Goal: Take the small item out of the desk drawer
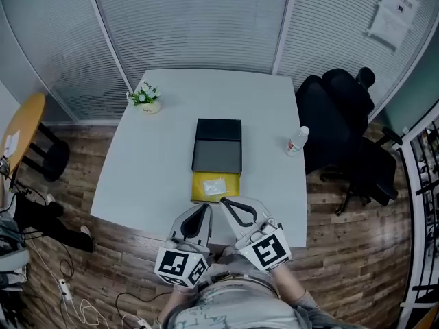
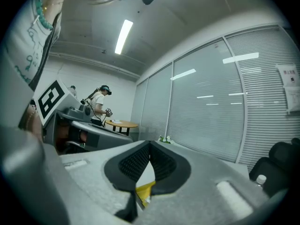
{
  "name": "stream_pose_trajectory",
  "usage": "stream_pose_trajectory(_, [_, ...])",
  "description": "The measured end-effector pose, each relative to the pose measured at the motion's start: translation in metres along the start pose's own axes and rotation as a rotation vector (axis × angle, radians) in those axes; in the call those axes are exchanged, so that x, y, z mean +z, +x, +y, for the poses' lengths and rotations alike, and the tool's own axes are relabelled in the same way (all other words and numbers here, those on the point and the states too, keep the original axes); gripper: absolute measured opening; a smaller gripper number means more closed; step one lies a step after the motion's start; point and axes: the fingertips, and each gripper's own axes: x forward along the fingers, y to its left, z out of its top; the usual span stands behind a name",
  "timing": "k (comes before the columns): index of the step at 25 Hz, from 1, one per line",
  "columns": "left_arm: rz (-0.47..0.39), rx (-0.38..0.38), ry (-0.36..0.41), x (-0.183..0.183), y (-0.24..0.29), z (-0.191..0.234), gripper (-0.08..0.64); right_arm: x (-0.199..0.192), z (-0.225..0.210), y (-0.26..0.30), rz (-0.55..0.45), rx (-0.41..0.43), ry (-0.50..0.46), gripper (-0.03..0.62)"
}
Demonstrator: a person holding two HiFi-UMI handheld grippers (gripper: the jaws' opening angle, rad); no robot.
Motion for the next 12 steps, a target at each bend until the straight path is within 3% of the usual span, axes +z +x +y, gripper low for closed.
stream_pose_trajectory(5, [0.008, 0.012, -0.003, 0.005, 0.009, 0.015, -0.003, -0.004, -0.003, 0.012, 0.003, -0.006, 0.021, 0.003])
stream_pose_trajectory(12, [0.024, -0.079, 0.009, 0.015, 0.030, 0.033, -0.003, 0.004, -0.019, 0.036, -0.028, -0.069, 0.108, 0.003])
